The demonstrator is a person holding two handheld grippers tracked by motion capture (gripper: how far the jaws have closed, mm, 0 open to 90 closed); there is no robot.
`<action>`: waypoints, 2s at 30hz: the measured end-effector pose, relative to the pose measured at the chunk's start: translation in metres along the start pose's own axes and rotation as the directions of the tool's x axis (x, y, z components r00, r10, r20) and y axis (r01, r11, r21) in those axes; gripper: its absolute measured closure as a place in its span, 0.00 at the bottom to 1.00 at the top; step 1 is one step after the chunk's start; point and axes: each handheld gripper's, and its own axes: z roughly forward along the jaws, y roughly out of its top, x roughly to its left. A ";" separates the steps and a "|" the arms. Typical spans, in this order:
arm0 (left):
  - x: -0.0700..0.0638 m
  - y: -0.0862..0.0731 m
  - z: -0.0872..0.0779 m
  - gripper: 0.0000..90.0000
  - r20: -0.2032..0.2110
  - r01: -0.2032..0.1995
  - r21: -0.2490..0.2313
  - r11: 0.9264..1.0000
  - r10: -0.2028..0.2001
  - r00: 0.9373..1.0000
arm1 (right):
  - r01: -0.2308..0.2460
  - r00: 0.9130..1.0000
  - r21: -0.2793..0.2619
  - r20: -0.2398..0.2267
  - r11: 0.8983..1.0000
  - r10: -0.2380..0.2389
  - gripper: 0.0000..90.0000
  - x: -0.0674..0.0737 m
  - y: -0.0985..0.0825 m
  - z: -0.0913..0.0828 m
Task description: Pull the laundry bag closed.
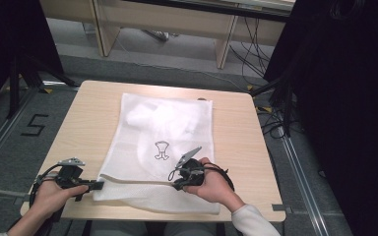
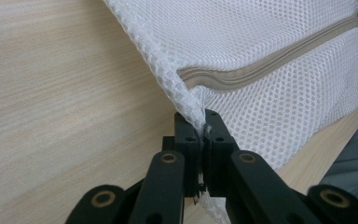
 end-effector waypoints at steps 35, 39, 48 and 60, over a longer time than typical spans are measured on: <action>0.000 0.000 0.000 0.95 0.001 0.000 0.000 1.000 0.000 1.000 | -0.039 0.999 -0.002 0.011 0.999 0.039 0.92 -0.004 -0.010 -0.011; 0.000 0.000 0.000 0.95 0.003 0.001 -0.001 1.000 -0.001 1.000 | -0.039 0.999 -0.001 0.010 0.999 0.039 0.92 -0.004 -0.010 -0.011; 0.000 0.000 0.000 0.95 0.001 0.000 0.001 1.000 0.000 1.000 | -0.045 0.999 -0.006 0.022 0.999 0.045 0.92 -0.006 -0.014 -0.013; 0.000 0.000 0.000 0.95 0.001 0.002 -0.003 1.000 -0.002 1.000 | -0.045 0.999 -0.013 0.026 0.999 0.046 0.92 -0.009 -0.020 -0.017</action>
